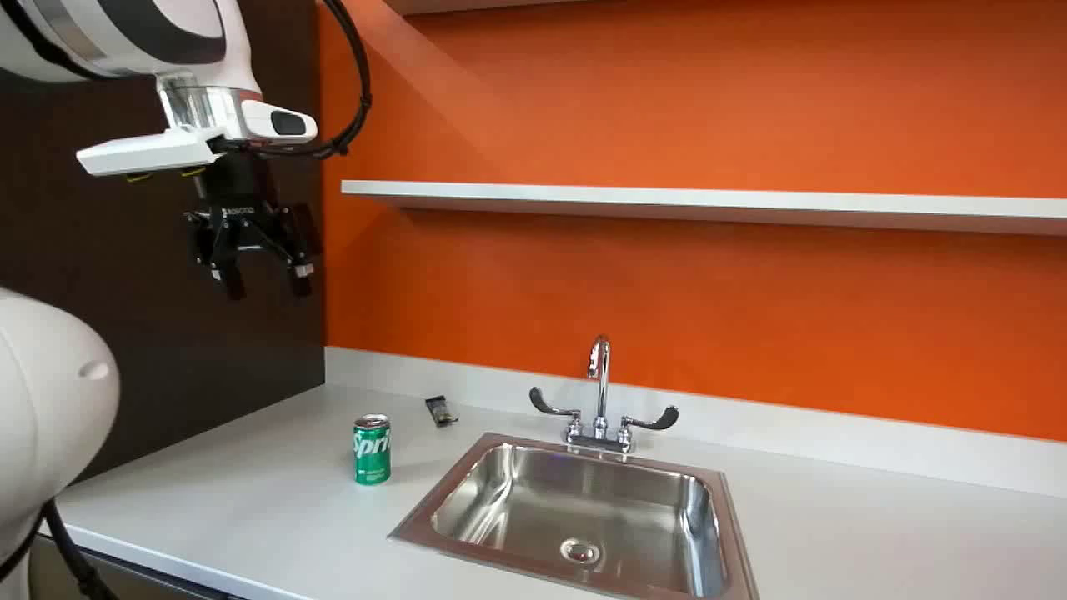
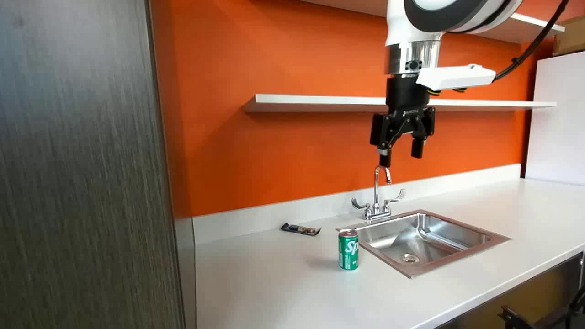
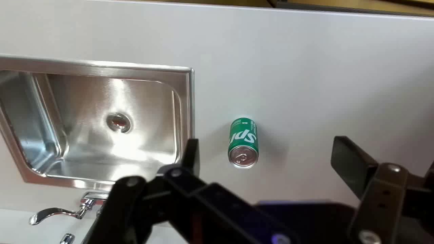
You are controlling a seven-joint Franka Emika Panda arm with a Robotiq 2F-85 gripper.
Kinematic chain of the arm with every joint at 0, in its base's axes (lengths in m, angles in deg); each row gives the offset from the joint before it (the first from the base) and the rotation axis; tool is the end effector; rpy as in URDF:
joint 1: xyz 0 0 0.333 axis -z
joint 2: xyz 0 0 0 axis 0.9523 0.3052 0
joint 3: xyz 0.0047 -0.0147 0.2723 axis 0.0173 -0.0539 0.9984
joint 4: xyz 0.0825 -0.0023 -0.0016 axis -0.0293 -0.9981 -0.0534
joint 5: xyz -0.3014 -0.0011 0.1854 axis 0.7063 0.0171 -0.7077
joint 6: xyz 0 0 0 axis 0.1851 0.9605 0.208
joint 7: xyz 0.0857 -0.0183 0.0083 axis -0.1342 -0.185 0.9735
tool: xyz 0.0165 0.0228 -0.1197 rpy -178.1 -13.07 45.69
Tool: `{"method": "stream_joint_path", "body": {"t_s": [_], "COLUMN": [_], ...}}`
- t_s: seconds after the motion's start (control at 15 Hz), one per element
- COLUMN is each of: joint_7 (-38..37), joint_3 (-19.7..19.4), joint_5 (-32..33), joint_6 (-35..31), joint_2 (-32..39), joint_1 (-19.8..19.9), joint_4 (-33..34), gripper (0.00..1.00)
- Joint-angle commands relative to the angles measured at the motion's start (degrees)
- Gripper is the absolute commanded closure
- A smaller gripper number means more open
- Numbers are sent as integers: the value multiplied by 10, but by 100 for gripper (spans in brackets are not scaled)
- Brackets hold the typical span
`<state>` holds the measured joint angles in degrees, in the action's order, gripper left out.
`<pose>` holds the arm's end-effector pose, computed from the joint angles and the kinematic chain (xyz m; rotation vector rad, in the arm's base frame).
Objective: Put the green can in the sink.
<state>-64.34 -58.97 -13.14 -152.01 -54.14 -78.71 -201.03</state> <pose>0.2896 0.0917 0.4537 3.0031 0.1974 0.2778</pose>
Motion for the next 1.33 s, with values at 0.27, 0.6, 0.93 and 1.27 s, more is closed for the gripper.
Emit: {"method": "stream_joint_path", "body": {"t_s": [0.27,0.6,0.93,1.27], "joint_7": [-3,-3,-4,-2], "joint_3": [-3,-5,-5,-9], "joint_5": [3,-5,-9,-9], "joint_6": [1,9,1,-28], "joint_2": [2,52,121,202], "joint_1": [-4,-4,-4,-2], "joint_4": [1,29,60,95], "gripper": [0,0,0,0]}}
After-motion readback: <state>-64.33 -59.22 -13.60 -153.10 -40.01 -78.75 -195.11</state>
